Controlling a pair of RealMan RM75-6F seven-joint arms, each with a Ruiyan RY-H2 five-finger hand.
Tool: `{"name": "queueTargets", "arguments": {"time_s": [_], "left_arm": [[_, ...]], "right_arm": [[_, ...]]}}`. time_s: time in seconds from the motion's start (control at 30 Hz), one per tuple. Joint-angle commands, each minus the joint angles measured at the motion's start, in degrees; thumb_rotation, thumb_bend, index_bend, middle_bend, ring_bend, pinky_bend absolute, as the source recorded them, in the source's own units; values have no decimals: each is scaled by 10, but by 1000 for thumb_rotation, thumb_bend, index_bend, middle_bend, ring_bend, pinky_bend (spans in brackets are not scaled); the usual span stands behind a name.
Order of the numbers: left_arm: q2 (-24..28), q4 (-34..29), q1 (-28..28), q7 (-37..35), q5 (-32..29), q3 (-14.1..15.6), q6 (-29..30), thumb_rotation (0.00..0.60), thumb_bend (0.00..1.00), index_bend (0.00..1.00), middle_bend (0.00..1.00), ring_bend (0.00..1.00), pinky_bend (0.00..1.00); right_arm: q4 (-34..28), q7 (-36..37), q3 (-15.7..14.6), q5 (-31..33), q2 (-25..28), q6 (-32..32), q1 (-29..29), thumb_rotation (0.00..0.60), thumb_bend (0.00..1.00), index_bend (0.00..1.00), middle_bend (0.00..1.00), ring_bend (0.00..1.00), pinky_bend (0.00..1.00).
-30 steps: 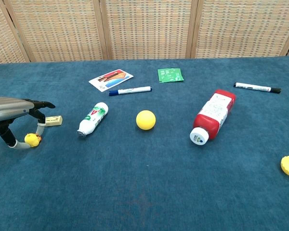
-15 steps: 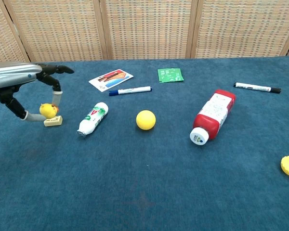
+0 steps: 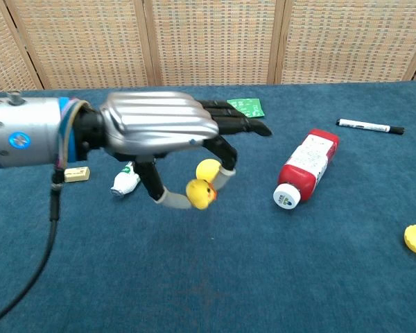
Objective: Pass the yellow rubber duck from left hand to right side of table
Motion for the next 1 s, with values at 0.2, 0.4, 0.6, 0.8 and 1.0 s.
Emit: {"name": "queueTargets", "arguments": {"time_s": [0.2, 0.4, 0.6, 0.8, 1.0], "left_arm": [[-119, 136, -74, -25, 51, 36, -10, 600, 325, 617, 0, 0, 0], [-161, 200, -94, -29, 62, 54, 4, 600, 325, 617, 0, 0, 0], [-182, 228, -101, -28, 57, 63, 18, 600, 296, 503, 0, 0, 0], [-169, 208, -103, -13, 37, 66, 8, 600, 0, 50, 0, 0, 0], [-130, 161, -91, 3, 24, 58, 39, 600, 0, 0, 0, 0, 0]], "right_arm": [[11, 12, 9, 25, 2, -18, 4, 600, 0, 0, 0, 0, 0], [7, 10, 11, 25, 4, -21, 8, 600, 0, 0, 0, 0, 0], [6, 12, 11, 29, 6, -21, 6, 600, 0, 0, 0, 0, 0], [6, 17, 10, 27, 9, -18, 4, 600, 0, 0, 0, 0, 0], [5, 16, 7, 21, 9, -16, 3, 600, 0, 0, 0, 0, 0]]}}
